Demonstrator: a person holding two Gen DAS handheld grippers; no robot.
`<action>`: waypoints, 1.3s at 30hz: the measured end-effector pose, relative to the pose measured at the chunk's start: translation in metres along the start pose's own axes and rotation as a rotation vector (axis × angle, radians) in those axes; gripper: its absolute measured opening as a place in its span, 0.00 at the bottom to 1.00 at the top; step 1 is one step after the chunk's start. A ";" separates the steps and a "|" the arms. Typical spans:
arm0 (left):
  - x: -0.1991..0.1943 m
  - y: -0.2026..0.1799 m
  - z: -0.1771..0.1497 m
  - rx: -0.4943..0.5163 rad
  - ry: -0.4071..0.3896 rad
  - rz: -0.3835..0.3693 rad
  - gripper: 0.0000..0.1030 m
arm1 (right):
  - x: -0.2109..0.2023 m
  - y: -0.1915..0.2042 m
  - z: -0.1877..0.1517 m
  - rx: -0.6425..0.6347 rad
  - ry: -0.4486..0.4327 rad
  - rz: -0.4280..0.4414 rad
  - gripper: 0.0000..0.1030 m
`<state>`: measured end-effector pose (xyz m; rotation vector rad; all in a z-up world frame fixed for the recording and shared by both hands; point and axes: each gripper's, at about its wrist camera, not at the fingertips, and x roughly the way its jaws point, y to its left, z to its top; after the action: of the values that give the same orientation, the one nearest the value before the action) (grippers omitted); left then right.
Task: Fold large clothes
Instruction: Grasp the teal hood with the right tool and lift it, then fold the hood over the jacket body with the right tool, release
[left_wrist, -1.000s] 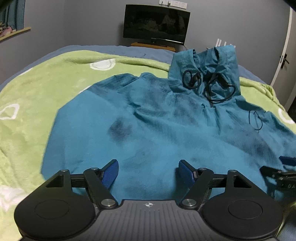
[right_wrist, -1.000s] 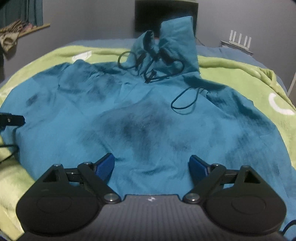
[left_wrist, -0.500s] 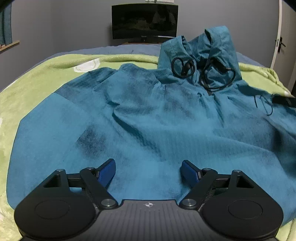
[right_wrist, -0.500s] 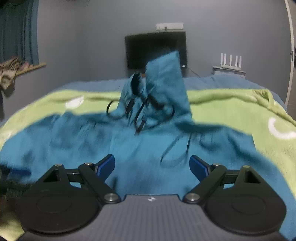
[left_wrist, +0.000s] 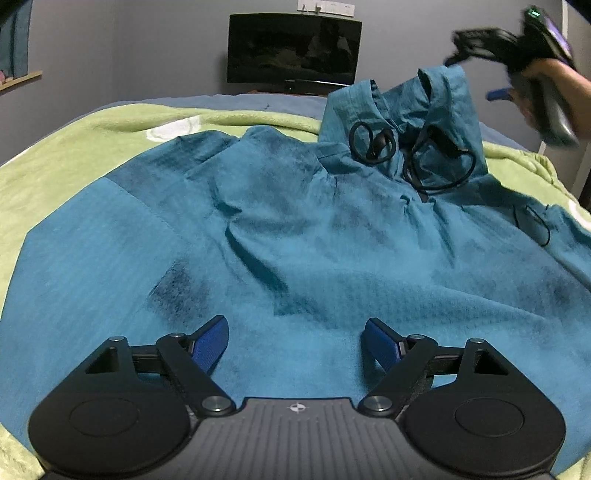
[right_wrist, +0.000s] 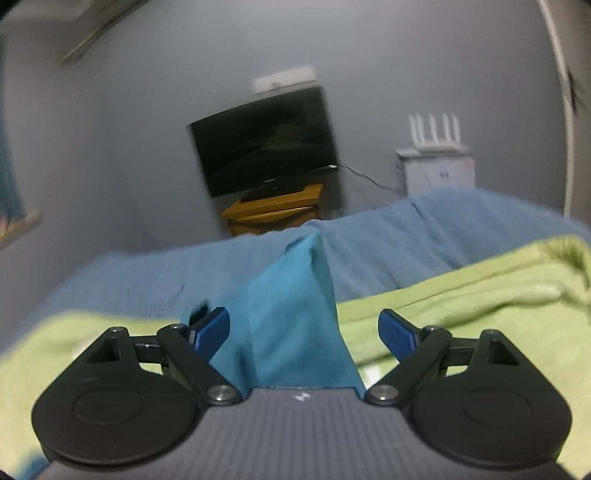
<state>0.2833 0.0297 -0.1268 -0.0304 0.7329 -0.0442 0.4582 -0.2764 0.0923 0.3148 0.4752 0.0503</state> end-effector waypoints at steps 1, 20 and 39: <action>0.002 -0.001 -0.001 0.006 0.001 -0.001 0.83 | 0.010 -0.001 0.003 0.033 0.006 -0.009 0.86; 0.001 0.002 -0.006 -0.024 -0.009 -0.031 0.85 | -0.116 0.011 -0.058 -0.428 -0.153 0.209 0.02; -0.070 0.048 -0.002 -0.254 -0.144 0.079 0.76 | -0.256 -0.060 -0.207 -0.571 0.091 0.018 0.01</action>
<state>0.2312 0.0810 -0.0841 -0.2447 0.5911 0.1257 0.1347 -0.3052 0.0123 -0.2451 0.5271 0.2136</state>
